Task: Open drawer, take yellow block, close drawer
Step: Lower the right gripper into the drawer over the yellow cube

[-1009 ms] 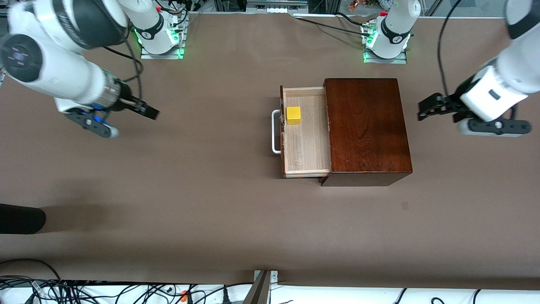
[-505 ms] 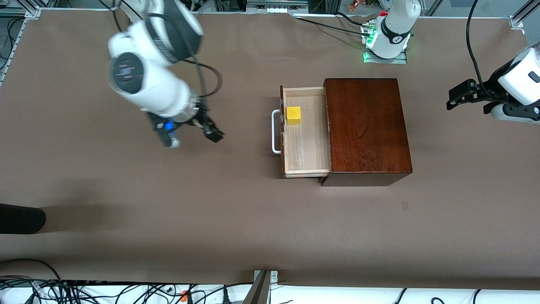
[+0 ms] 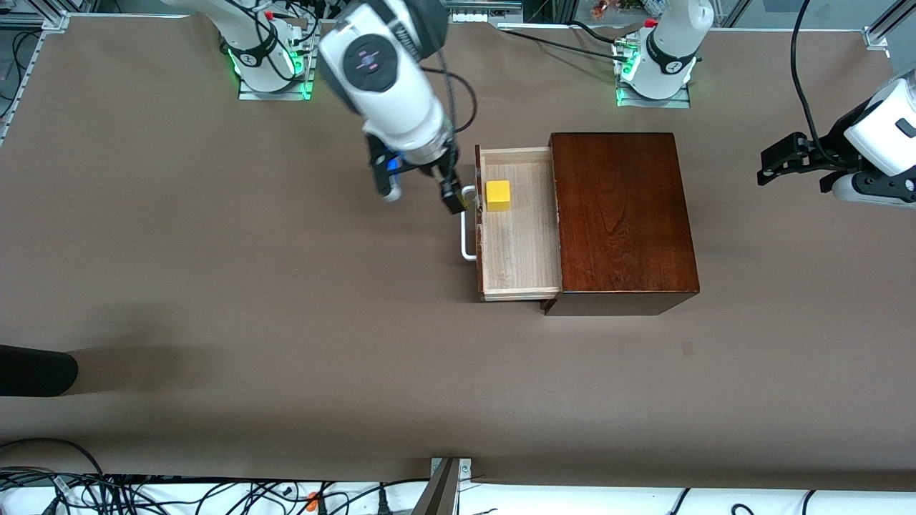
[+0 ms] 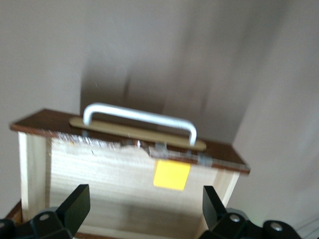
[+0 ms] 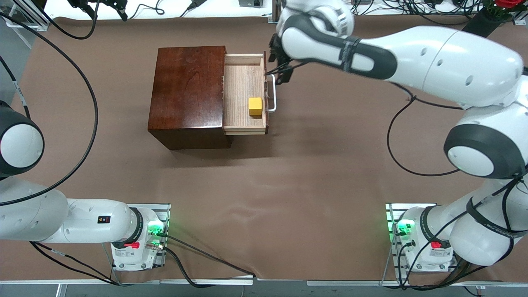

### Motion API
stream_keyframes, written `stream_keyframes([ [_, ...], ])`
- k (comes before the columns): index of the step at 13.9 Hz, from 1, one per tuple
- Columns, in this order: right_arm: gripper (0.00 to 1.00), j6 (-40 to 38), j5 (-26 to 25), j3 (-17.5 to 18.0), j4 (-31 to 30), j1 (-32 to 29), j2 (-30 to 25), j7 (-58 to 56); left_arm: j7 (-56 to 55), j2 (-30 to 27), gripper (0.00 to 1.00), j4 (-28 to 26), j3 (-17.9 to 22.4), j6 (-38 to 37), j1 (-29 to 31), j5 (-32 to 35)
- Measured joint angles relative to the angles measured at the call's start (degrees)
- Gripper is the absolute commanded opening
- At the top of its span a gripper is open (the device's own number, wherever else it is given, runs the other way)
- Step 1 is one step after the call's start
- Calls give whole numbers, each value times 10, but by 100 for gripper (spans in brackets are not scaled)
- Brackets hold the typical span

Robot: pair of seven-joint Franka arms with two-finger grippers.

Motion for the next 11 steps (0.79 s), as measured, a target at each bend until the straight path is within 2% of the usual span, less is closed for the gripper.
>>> stream_keyframes([
  [3,100,46,-6,0,0,32,33,45,1,-2,100,0,-2,0,-1,0],
  [6,100,72,-46,-1,3,57,65,87,1,-2,100,0,-2,0,-2,0],
  [8,100,79,-71,-2,16,68,82,114,1,-2,100,0,-3,0,-2,0],
  [11,100,79,-83,-4,45,72,102,134,1,-2,100,-1,-3,0,-3,0],
])
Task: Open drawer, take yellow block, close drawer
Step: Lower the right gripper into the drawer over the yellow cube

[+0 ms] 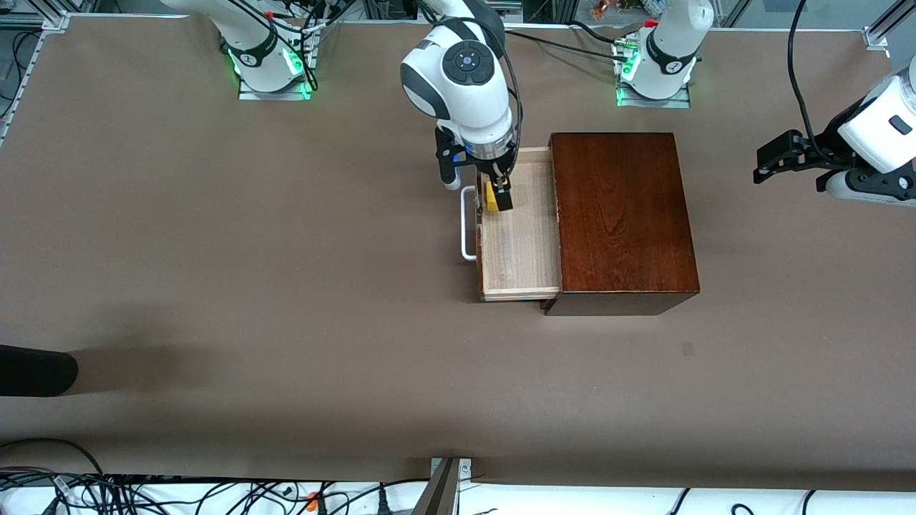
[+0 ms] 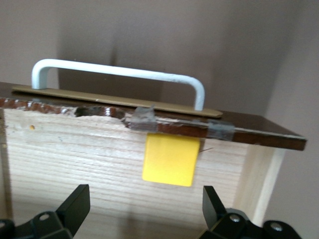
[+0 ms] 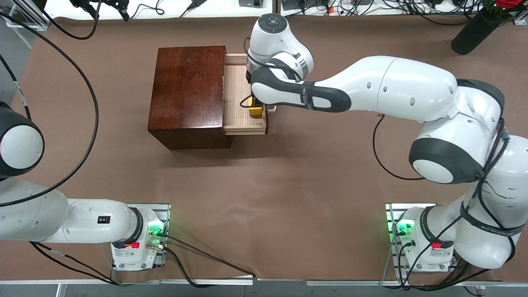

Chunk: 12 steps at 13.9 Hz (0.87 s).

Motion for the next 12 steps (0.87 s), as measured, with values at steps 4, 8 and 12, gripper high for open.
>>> stream_keyframes([
  [4,100,0,-13,-1,7,13,29,11,0,0,100,-1,0,0,0,0],
  [8,100,0,-18,-6,12,16,36,25,0,0,100,-2,0,0,0,0],
  [12,100,0,-30,-10,12,17,43,25,0,0,100,-3,0,0,-1,0],
])
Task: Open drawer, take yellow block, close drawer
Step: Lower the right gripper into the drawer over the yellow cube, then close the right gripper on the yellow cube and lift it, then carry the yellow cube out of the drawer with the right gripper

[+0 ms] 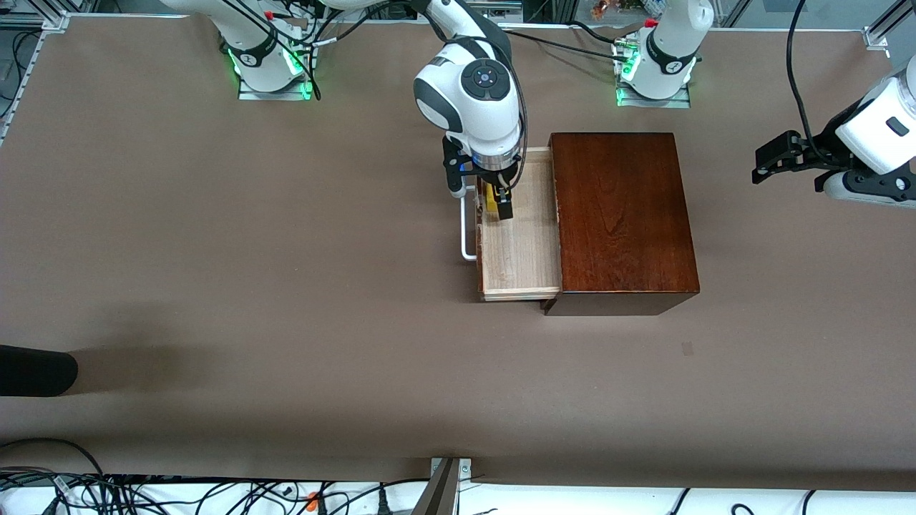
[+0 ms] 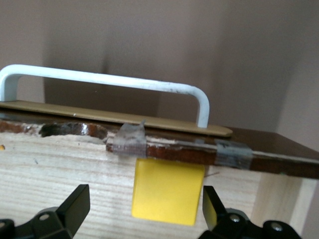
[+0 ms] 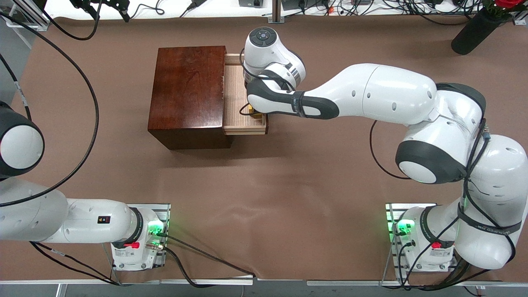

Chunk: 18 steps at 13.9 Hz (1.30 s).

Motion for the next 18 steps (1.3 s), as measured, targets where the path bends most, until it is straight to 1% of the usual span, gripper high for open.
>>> stream_keyframes([
  [1,96,0,-2,0,0,1,4,0,0,0,100,0,0,0,0,0],
  [2,75,0,-3,0,0,1,8,0,0,0,100,0,0,0,0,0],
  [3,48,0,-4,0,0,2,11,0,0,0,100,0,0,0,0,0],
  [4,28,0,-6,0,0,3,13,0,0,0,100,0,0,0,0,0],
  [5,22,0,-10,0,0,3,13,0,0,0,100,-1,0,0,0,0],
  [6,20,0,-12,0,1,3,13,0,0,0,100,-1,0,0,0,0],
  [10,20,0,-13,-1,11,3,10,0,0,0,100,-1,0,0,-2,0],
  [13,20,-18,-15,-5,23,3,-20,-1,0,0,100,-1,-1,0,-4,0],
  [15,20,-40,-17,-19,27,3,-60,-22,0,0,100,-1,-1,0,-5,0],
  [17,20,-81,-18,-45,27,2,-95,-83,0,0,100,-1,-1,0,-5,0],
  [18,20,-102,-18,-61,27,1,-103,-126,0,0,100,-1,-1,0,-5,0],
])
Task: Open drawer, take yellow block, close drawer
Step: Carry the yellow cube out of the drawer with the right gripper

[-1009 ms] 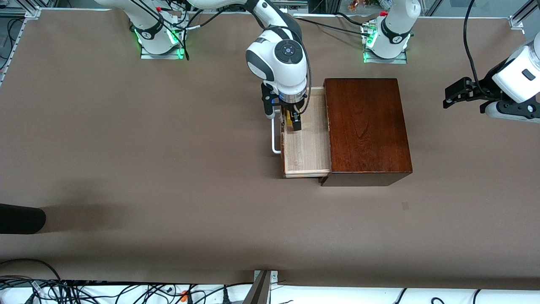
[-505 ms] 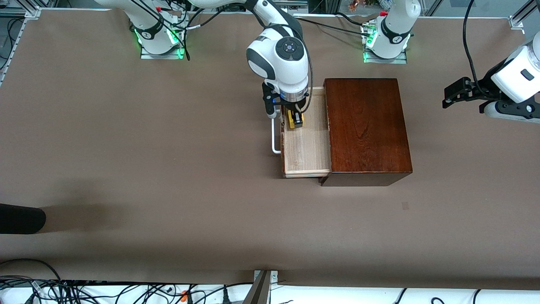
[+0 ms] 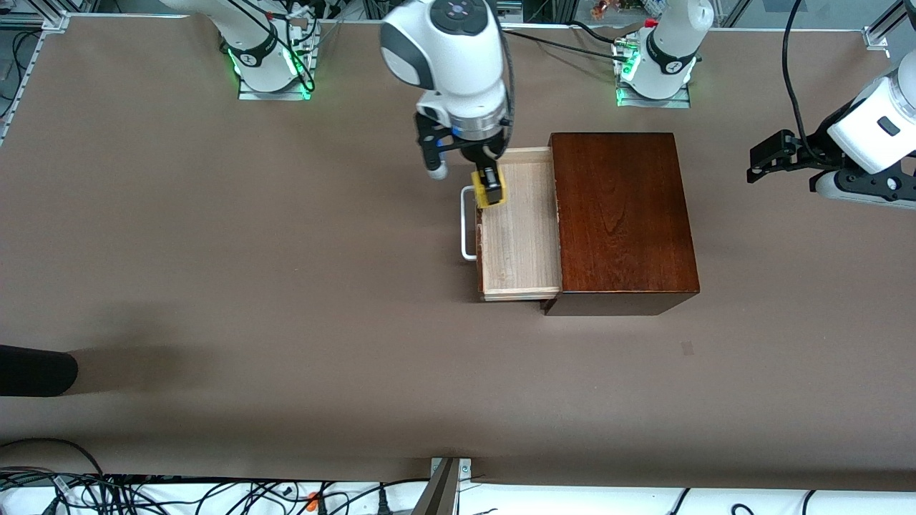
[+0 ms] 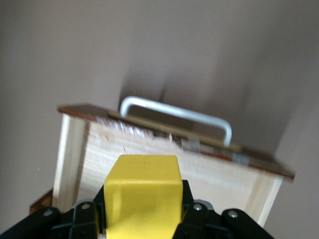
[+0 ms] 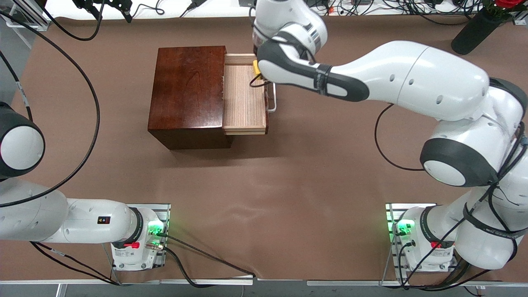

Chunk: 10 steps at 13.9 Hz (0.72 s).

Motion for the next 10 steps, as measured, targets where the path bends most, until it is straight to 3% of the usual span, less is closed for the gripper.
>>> stream_keyframes([
  [6,20,-75,1,-108,-21,-7,0,-344,0,0,100,0,0,0,0,0],
  [10,20,-86,1,-140,-35,-50,-2,-546,0,0,100,0,-9,0,-1,0],
])
